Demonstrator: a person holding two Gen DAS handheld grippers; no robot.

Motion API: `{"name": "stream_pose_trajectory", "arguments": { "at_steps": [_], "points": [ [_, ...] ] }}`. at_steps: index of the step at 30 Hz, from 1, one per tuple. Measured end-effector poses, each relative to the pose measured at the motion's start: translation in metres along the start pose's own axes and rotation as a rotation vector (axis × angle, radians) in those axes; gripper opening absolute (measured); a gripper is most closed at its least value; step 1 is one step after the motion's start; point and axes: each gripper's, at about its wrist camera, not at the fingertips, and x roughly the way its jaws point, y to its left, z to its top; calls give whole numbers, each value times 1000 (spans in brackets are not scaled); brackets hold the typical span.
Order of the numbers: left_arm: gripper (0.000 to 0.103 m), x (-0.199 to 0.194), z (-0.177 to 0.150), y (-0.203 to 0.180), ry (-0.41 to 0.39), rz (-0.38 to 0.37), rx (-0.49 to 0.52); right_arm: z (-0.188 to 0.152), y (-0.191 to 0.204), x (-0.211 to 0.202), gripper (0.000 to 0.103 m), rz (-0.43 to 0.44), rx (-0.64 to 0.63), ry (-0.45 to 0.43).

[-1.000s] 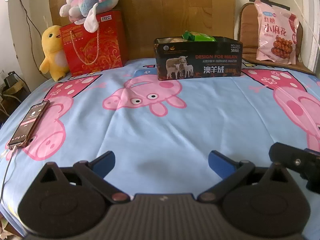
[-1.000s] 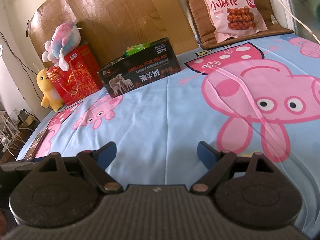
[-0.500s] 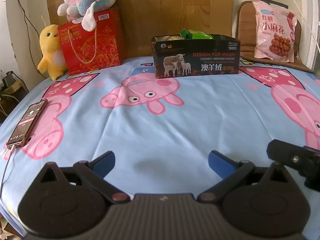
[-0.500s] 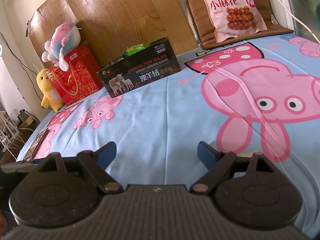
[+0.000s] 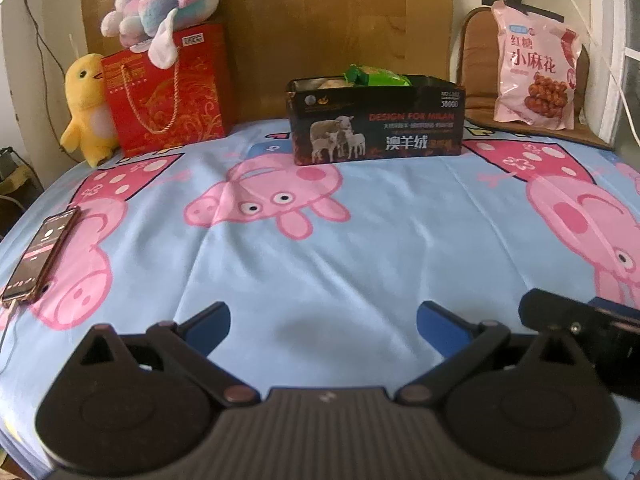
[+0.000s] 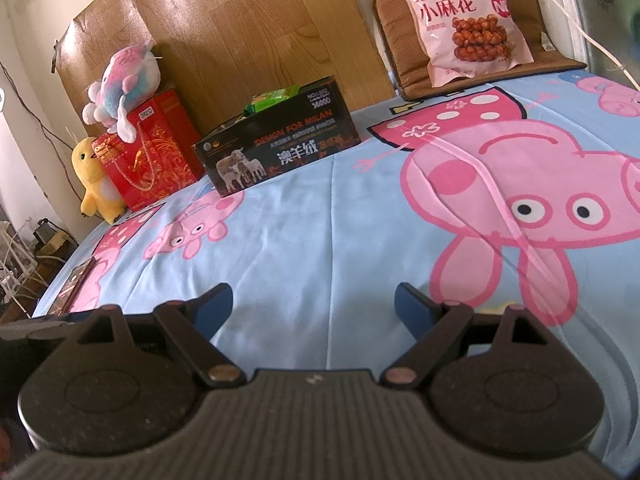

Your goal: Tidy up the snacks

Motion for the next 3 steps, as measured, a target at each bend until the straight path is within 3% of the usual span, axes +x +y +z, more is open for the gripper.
{"name": "stream_pose_trajectory", "arguments": {
  "at_steps": [3],
  "points": [
    [103, -1, 3, -2, -18, -21, 6, 2, 0, -2, 90, -11, -7, -19]
  ]
}}
